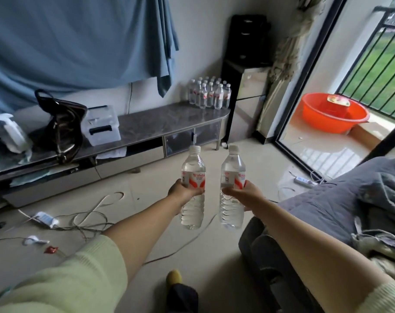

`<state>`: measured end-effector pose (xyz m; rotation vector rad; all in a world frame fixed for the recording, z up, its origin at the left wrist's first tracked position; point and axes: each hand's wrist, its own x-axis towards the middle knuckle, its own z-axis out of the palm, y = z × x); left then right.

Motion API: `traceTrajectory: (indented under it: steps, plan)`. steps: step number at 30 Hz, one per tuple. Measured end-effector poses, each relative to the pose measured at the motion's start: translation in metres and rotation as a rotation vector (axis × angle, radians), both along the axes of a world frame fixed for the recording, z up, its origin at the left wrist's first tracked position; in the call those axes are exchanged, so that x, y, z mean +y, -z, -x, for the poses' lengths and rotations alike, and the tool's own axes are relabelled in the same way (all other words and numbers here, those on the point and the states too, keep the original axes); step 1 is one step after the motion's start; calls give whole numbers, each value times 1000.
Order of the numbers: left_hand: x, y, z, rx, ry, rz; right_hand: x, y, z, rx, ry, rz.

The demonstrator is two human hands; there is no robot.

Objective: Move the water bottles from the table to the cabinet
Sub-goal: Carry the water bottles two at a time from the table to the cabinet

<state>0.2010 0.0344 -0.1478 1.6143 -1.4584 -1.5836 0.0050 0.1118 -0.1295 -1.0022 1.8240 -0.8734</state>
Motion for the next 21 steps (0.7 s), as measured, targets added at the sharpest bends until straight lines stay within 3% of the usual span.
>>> traceTrajectory:
  steps: [9, 21]
  plan:
    - [-184, -8, 29, -24, 43, -27, -167, -8, 26, -28, 70, 10]
    - [-344, 2, 77, -79, 32, -87, -320, 7, 74, -74, 85, -64]
